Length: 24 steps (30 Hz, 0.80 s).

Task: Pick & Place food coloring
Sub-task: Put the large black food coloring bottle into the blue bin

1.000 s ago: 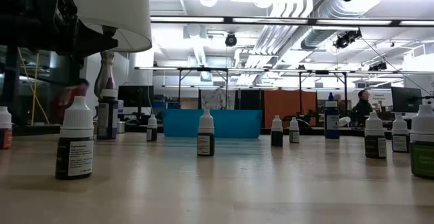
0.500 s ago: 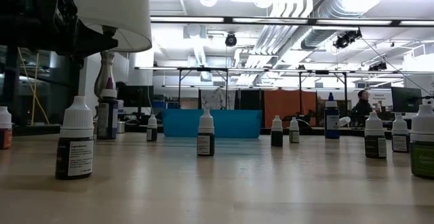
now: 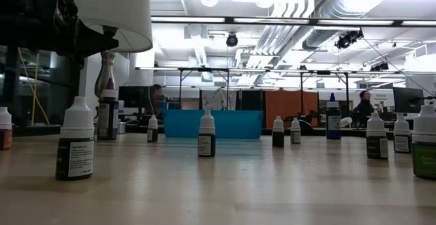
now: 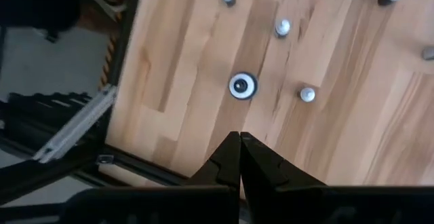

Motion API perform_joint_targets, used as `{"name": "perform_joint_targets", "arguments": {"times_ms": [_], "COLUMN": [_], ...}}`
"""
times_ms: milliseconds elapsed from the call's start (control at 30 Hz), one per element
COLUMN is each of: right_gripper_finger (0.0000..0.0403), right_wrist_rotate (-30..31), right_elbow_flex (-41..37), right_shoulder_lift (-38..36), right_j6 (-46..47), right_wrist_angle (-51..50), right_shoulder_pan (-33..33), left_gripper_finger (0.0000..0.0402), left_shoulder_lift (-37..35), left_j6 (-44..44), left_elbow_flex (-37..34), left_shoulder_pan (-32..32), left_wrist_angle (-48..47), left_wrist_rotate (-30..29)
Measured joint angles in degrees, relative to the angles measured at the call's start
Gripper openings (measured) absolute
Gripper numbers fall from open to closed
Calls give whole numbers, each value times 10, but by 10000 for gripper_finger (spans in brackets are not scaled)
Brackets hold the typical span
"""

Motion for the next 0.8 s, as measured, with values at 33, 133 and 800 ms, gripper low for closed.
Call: {"name": "perform_joint_targets", "arguments": {"times_ms": [33,133,800], "right_gripper_finger": [1,7,203], "right_wrist_rotate": [6,20,19], "right_elbow_flex": [-1,-6,-99], "right_shoulder_lift": [9,40,98], "right_j6": [6,29,238], "right_wrist_angle": [2,9,115], "right_shoulder_pan": [7,22,64], "left_gripper_finger": [0,0,0], "left_shoulder_lift": [0,0,0], "left_j6": [0,0,0], "left_elbow_flex": [0,0,0], "left_shoulder_pan": [0,0,0], "left_wrist_angle": [0,0,0], "left_wrist_rotate": [0,0,0]}}
